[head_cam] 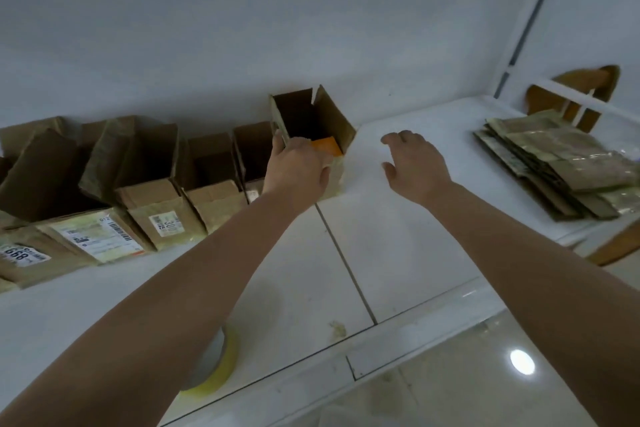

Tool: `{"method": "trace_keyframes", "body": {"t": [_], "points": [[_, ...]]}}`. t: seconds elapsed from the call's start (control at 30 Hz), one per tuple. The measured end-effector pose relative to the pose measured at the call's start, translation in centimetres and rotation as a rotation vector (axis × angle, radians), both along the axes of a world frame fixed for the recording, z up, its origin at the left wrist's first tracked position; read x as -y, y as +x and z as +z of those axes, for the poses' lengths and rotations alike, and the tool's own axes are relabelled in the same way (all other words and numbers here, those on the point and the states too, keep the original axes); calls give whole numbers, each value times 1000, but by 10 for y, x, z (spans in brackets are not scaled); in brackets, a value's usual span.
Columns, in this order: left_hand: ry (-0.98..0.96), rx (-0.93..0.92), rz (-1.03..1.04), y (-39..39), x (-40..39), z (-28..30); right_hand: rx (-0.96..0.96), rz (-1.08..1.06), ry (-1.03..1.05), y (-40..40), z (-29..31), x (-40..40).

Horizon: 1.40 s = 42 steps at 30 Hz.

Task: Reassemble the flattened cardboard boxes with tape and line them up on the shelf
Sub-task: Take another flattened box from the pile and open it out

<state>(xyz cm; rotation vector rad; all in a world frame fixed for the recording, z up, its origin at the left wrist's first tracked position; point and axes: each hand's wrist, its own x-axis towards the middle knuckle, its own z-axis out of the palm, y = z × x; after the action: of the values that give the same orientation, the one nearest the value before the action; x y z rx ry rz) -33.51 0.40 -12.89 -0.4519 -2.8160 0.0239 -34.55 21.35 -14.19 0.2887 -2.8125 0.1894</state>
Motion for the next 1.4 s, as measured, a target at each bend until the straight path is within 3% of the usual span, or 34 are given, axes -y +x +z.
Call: {"method": "trace_keyframes", "body": {"t": [0.3,0.6,0.77,1.1,1.4], "points": [[56,38,-142,-10,-127,-4,32,-46,86,15,-17,-111],[105,152,-310,-21,-351,-29,148,-259,106,48,-22,-332],[81,188,-315,-21,-436,-46,208,-380,104,61,-26,-424],[-40,333,-284,-49,-499,-74,265,-282,-50,43,-71,-440],[-40,503,-202,-57,-503,-84,255,-216,-72,32,-85,-447]]}}
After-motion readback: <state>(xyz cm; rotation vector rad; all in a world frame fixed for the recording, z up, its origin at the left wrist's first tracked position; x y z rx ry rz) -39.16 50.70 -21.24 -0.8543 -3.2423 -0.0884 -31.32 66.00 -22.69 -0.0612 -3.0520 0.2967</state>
